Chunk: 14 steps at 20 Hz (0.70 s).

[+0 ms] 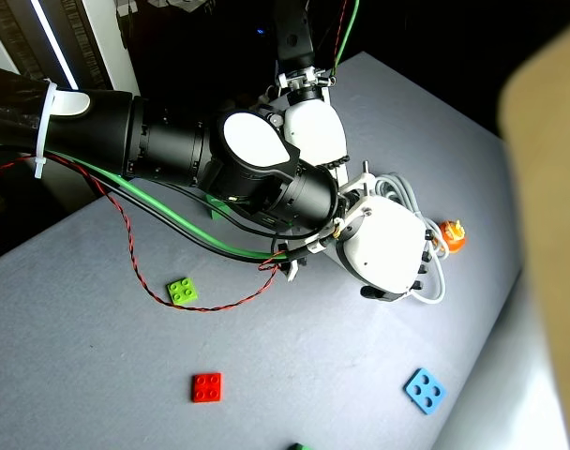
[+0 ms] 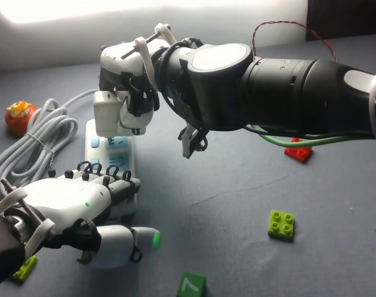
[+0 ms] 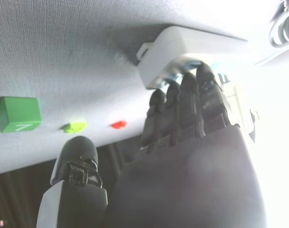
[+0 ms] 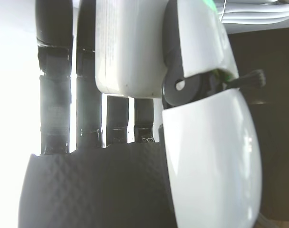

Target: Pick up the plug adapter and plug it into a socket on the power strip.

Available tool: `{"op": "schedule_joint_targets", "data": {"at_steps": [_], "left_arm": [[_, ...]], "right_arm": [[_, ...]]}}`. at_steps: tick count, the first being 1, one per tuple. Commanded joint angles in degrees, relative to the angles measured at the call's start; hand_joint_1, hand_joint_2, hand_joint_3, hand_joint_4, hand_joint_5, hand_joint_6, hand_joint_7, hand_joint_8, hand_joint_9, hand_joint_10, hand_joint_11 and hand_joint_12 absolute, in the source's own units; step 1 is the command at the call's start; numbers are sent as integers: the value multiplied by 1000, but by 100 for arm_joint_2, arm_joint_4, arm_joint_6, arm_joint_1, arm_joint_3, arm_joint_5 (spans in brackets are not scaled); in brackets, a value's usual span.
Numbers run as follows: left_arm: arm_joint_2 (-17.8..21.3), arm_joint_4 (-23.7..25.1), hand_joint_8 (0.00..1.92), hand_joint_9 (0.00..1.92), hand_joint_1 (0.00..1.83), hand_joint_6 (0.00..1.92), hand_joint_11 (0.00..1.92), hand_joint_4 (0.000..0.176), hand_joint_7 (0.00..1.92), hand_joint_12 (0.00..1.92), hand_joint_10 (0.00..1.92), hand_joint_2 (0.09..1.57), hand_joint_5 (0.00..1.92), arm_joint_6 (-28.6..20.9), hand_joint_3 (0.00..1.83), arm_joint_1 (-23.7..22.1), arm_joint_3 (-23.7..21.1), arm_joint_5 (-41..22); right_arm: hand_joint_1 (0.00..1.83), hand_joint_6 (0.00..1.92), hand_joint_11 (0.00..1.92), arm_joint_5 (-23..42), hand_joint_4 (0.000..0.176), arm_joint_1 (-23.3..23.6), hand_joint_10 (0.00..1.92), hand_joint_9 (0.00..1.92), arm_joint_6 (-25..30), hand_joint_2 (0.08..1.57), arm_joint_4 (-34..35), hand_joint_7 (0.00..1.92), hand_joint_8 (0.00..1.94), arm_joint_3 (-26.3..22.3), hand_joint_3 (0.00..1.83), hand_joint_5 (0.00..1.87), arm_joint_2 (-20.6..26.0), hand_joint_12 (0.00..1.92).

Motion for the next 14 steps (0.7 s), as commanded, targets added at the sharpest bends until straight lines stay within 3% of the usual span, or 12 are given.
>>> {"op": "schedule_joint_targets", "data": {"at_steps": [1,14], "left_arm": [[-6,-143,1,130,0,2,0,0,161,210,1,1240,160,-50,0,51,1,201],[3,-143,1,126,0,0,0,0,159,186,1,1243,157,-96,1,53,-2,206]], "right_arm": [[1387,1000,1015,63,0,-15,917,1086,-32,1071,-150,1109,733,14,0,911,30,745],[1388,990,1017,185,0,74,915,1091,-120,1067,-147,1134,685,-10,0,911,89,778]]}}
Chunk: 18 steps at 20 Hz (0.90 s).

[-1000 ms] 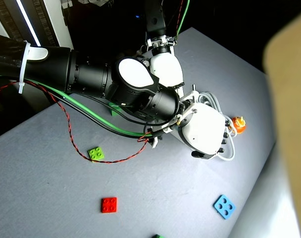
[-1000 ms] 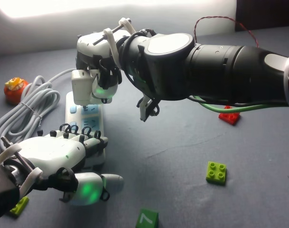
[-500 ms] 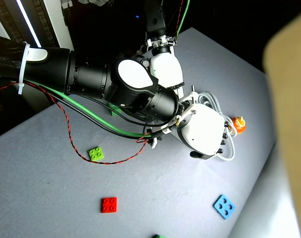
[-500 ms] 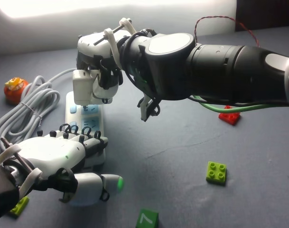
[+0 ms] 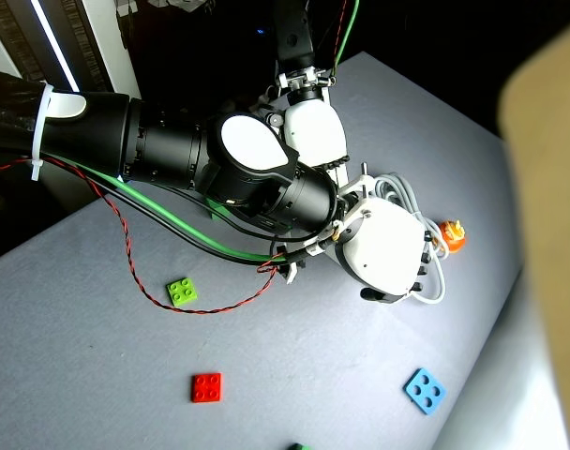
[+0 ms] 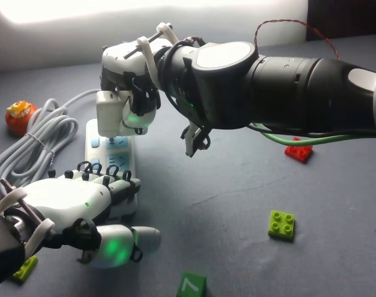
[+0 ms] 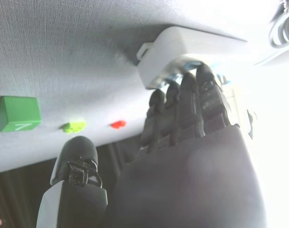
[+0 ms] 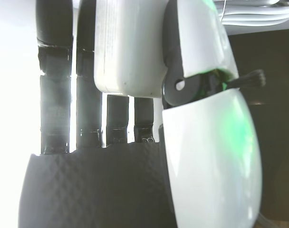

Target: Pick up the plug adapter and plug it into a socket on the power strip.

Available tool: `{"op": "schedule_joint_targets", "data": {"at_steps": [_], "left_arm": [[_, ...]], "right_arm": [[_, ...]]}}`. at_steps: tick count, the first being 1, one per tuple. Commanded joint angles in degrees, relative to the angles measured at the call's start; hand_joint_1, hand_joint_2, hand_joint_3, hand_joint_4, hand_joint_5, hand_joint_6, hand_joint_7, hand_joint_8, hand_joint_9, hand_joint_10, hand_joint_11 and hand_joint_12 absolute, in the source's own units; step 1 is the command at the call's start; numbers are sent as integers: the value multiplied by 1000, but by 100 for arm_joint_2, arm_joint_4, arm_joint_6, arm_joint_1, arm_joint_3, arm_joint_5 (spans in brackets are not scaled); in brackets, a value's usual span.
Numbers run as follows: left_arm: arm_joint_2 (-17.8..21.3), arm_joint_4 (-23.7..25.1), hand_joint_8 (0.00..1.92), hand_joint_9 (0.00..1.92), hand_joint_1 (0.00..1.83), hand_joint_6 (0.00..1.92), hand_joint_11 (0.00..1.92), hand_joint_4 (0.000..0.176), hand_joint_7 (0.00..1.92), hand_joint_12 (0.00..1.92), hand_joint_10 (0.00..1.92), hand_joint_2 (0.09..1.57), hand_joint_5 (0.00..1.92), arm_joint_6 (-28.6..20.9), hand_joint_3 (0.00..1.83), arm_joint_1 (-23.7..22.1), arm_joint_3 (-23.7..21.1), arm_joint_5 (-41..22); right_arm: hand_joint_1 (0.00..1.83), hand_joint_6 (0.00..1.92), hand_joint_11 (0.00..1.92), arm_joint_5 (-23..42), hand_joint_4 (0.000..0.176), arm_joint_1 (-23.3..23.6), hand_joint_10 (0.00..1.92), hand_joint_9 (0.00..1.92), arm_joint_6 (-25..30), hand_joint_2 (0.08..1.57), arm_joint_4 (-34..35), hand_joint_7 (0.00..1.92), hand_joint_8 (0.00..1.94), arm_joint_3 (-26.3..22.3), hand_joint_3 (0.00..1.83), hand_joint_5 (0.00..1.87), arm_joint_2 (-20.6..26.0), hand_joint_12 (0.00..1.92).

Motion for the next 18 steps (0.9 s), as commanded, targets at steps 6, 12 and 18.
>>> {"op": "schedule_joint_targets", "data": {"at_steps": [6,12,18], "left_arm": [[3,-147,2,138,0,0,0,0,179,229,1,1236,171,-46,0,45,-6,205],[5,-147,2,126,0,2,0,0,164,195,3,1243,164,-61,0,40,-9,205],[7,-147,1,123,0,0,0,0,161,207,0,1237,166,-85,0,38,-3,204]], "right_arm": [[1388,976,1004,49,0,46,915,1086,-335,1067,302,1124,713,-59,0,925,62,788],[1388,996,1021,46,0,37,908,1093,-415,1068,302,1128,703,-108,1,906,62,759],[1388,995,1016,62,0,44,913,1089,-549,1069,300,1115,717,-111,0,918,49,753]]}}
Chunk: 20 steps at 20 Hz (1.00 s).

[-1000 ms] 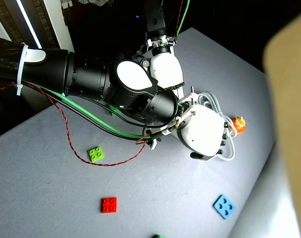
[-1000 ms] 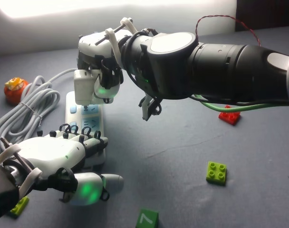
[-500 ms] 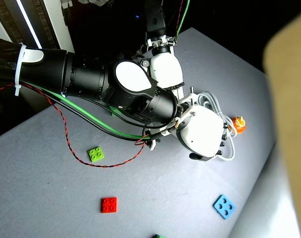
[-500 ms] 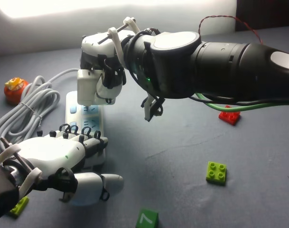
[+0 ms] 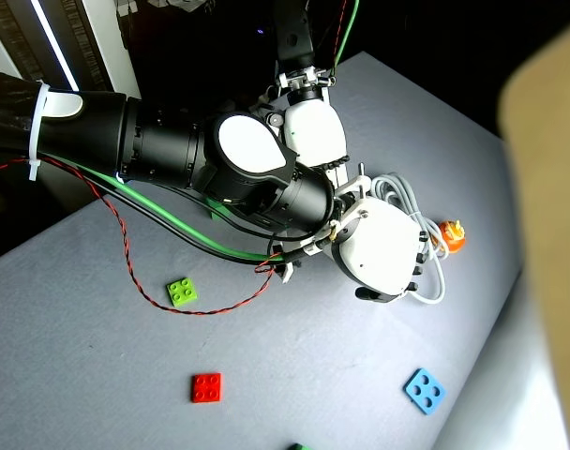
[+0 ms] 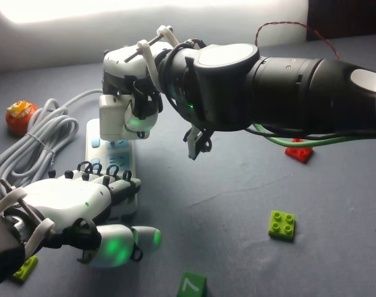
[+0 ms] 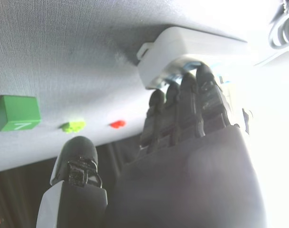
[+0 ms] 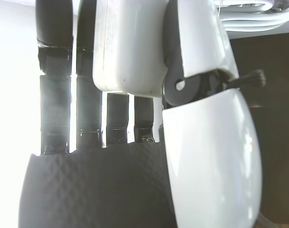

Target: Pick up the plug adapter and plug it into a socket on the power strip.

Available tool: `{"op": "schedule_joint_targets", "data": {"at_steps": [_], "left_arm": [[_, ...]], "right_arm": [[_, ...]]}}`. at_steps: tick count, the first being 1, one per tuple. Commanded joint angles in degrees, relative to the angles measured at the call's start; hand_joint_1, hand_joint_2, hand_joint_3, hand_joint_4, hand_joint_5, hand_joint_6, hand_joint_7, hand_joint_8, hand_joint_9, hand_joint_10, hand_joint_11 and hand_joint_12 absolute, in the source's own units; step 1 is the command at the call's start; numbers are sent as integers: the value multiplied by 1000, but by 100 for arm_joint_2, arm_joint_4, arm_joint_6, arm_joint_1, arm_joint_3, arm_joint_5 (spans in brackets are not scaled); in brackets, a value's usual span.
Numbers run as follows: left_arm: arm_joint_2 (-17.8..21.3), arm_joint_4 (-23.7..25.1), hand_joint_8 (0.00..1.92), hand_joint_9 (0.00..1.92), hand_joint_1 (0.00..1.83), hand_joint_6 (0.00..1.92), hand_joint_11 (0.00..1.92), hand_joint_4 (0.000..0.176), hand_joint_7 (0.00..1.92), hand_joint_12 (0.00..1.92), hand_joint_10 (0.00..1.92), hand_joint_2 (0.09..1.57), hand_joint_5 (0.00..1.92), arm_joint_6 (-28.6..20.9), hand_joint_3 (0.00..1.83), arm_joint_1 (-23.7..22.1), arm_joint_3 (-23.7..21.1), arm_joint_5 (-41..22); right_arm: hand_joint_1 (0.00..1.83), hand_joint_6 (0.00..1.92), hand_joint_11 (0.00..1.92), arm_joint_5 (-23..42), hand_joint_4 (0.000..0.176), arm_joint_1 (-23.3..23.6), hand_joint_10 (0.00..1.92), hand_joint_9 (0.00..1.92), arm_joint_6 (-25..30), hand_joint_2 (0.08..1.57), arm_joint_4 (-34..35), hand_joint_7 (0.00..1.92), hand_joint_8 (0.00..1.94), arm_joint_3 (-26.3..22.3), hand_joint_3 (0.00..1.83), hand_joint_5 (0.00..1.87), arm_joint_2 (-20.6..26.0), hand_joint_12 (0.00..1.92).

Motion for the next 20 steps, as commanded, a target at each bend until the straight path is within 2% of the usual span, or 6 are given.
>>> {"op": "schedule_joint_targets", "data": {"at_steps": [1,8,12,14,16,20], "left_arm": [[6,-145,0,120,0,0,0,0,157,205,0,1236,160,-48,0,40,0,204],[12,-145,1,128,0,0,0,0,166,206,1,1238,167,-59,0,43,-2,205],[15,-145,0,120,0,0,0,0,163,207,0,1237,162,-60,0,39,2,205],[24,-145,2,123,0,3,0,0,166,202,2,1239,169,-59,0,36,2,211],[38,-145,1,141,0,1,0,0,185,259,2,1240,192,-58,0,37,2,235],[51,-145,2,117,0,2,0,0,165,165,2,1246,168,-58,1,37,-4,249]], "right_arm": [[1388,993,1018,102,0,51,909,1093,-79,1069,-154,1114,719,-27,0,915,5,753],[1386,1014,1000,176,0,84,926,1073,-193,1074,-204,1103,752,139,1,904,-179,761],[1389,963,1012,236,0,154,900,1096,-299,1062,-204,1139,679,321,0,937,-326,775],[1386,1008,994,224,0,186,926,1075,-560,1073,-203,1107,735,362,0,912,-405,785],[1389,983,1008,152,0,198,901,1094,-786,1066,-203,1127,704,362,0,922,-469,785],[1389,961,1012,146,0,179,895,1096,-857,1063,-202,1129,708,363,0,933,-526,777]]}}
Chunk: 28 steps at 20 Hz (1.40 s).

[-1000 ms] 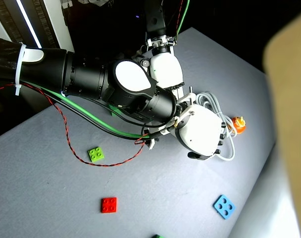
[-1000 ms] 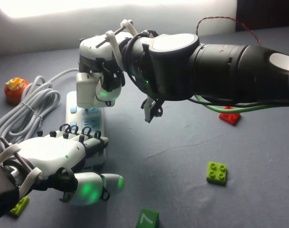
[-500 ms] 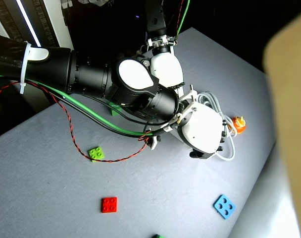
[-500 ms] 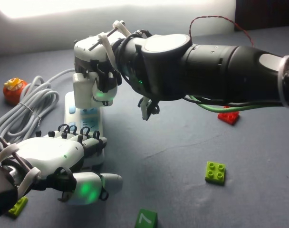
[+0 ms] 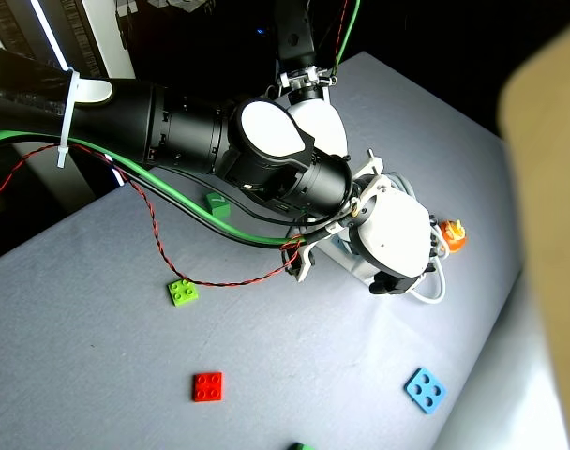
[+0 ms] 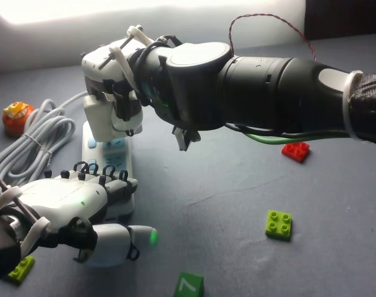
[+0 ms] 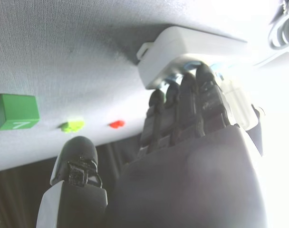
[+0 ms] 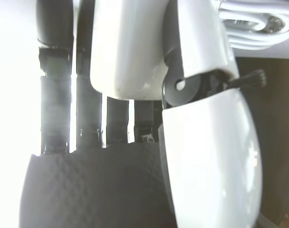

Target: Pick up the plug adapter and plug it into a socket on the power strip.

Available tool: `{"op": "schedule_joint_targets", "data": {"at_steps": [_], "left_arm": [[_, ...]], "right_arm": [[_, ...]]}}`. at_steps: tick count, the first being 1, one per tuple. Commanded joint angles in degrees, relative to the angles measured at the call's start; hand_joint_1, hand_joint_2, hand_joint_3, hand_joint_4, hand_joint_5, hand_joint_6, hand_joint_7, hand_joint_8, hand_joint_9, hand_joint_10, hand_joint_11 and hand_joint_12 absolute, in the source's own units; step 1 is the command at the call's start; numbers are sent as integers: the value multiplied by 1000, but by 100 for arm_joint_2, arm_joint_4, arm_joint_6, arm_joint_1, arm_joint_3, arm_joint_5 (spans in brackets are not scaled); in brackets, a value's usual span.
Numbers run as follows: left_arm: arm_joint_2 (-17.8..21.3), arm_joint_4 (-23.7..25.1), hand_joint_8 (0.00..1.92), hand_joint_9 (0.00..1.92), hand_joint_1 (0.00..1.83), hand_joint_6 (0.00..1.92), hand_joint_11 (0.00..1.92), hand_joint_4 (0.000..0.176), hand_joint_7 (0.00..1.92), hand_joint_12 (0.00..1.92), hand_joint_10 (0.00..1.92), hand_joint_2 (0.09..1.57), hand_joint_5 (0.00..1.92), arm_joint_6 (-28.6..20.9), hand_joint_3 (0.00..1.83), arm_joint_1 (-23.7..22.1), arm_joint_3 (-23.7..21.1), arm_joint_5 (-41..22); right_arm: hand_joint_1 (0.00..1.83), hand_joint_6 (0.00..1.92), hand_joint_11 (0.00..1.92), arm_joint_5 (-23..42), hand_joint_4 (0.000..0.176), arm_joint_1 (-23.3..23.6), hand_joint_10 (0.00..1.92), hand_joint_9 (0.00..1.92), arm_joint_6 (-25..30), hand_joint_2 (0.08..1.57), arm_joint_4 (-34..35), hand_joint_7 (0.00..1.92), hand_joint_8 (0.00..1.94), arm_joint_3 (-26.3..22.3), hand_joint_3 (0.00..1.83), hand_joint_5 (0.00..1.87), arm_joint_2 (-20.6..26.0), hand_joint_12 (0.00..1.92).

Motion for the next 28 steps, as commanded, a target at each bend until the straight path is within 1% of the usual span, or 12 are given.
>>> {"op": "schedule_joint_targets", "data": {"at_steps": [1,2,4,5,8,10,13,15,16,18,26,28], "left_arm": [[-5,-119,0,113,0,2,0,0,157,155,3,1243,163,-32,0,37,-4,211],[-4,-119,1,127,0,2,0,0,173,193,2,1246,181,-32,0,39,-3,211],[3,-119,1,110,0,0,0,0,152,147,0,1243,158,-31,0,41,-3,217],[6,-119,1,123,0,0,0,0,164,176,1,1239,165,-28,0,42,-2,220],[6,-119,0,125,0,0,0,0,165,186,0,1242,164,-28,1,41,-3,220],[6,-119,2,128,0,2,0,0,174,193,1,1241,169,-28,0,32,-2,220],[12,-119,2,133,0,0,0,0,176,191,3,1240,163,-28,0,30,-5,239],[12,-119,2,152,0,2,0,0,194,247,3,1241,181,-28,0,30,-7,239],[12,-119,2,135,0,2,0,0,181,203,4,1242,170,-28,0,32,-7,243],[14,-119,3,126,0,1,0,0,172,183,2,1240,170,-28,0,34,-6,244],[27,-119,0,139,0,0,0,0,182,200,1,1241,182,-31,0,35,-6,279],[33,-119,0,125,0,0,0,0,170,170,0,1240,171,-31,0,41,-8,291]], "right_arm": [[1390,958,1014,117,0,65,889,1099,-3,1063,-175,1130,709,18,0,932,-50,775],[1388,980,1002,100,0,60,907,1084,-10,1068,-175,1117,734,24,1,924,-66,776],[1388,966,1003,76,0,40,904,1088,-15,1066,-175,1116,729,49,0,934,-111,784],[1388,960,1005,77,0,27,909,1089,-15,1066,-175,1117,724,61,0,936,-135,785],[1391,918,1026,75,0,-18,872,1120,-14,1055,-174,1140,674,133,0,958,-212,769],[1390,959,1014,76,0,-67,916,1089,-12,1062,-174,1147,665,250,0,936,-306,777],[1390,970,1013,78,0,-129,905,1092,43,1063,-174,1151,666,305,0,925,-401,770],[1390,961,1011,77,0,-156,907,1090,65,1061,-174,1148,664,305,0,938,-453,769],[1389,956,1002,76,0,-166,917,1083,92,1062,-174,1149,664,305,0,943,-478,768],[1390,969,1014,49,0,-174,894,1093,122,1061,-174,1157,658,305,1,928,-525,766],[1389,960,1005,-23,0,-343,918,1090,240,1062,-140,1144,663,294,1,937,-558,772],[1389,985,1009,-60,0,-354,913,1089,239,1063,-117,1149,651,256,1,925,-560,772]]}}
